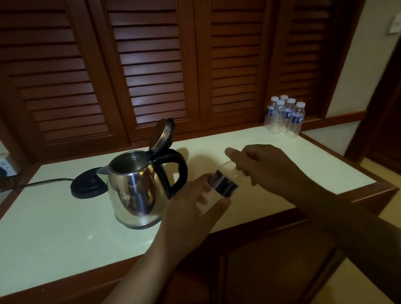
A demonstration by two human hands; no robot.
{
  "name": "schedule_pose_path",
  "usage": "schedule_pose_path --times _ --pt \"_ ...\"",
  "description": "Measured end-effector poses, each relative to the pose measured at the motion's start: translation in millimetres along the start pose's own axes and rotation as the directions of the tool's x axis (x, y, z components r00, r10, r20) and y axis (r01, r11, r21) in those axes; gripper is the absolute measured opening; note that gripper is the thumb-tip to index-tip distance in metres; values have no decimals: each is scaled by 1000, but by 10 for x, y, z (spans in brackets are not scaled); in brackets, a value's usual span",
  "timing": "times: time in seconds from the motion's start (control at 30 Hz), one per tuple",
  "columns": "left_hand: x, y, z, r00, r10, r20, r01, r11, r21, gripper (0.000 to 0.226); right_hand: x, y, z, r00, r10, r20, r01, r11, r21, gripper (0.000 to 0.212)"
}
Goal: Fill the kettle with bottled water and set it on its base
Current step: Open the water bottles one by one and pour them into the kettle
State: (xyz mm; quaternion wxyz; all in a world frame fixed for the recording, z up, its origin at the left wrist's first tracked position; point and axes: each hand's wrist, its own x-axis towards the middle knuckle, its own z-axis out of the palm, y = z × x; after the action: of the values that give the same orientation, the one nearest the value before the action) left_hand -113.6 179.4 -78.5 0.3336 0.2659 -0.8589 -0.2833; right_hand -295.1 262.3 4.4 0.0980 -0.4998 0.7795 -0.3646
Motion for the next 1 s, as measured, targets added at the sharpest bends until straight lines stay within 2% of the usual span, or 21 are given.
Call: schedule_pose_path --times 0.1,0.17,0.23,0.3,0.4,0.47,0.53,0.6,0.77,0.93,1.0 --pt "147 -28 59 980 -50 194 91 973 -212 42 81 213 -91 999 19 -49 -12 992 129 46" --pt "270 -36 153 952 -67 298 188 897 -401 42 150 386 -131 999 -14 -35 20 981 191 39" --pt "418 -41 288 930 -66 362 251 833 -493 41 194 542 -200 997 -77 -21 80 960 268 38" --pt "571 -24 455 929 -63 365 242 849 -470 43 235 689 -291 995 -96 -18 96 938 332 45" --pt "823 41 776 967 -79 241 156 935 -317 51 397 952 -383 999 29 -34 -10 883 468 53" --pt "989 126 1048 983 -71 169 107 971 -216 62 540 1134 -431 988 140 -67 -94 886 454 49" --pt "1192 240 1330 984 -74 164 102 981 -167 74 685 1353 -526 982 167 -85 -116 896 429 40" --pt "1420 325 1584 975 -86 206 124 976 -180 75 827 1611 -684 991 111 -77 -57 860 508 33" --pt "2016 543 2140 930 -92 355 211 926 -312 40 1241 2336 -1215 999 -49 3 35 756 654 25" --pt "2609 770 2784 954 -124 271 210 926 -313 36 1685 2929 -1604 987 -158 10 108 720 686 27" --pt "2766 764 3005 960 -151 237 222 925 -307 34 1867 3134 -1654 979 -203 -25 179 793 582 25"
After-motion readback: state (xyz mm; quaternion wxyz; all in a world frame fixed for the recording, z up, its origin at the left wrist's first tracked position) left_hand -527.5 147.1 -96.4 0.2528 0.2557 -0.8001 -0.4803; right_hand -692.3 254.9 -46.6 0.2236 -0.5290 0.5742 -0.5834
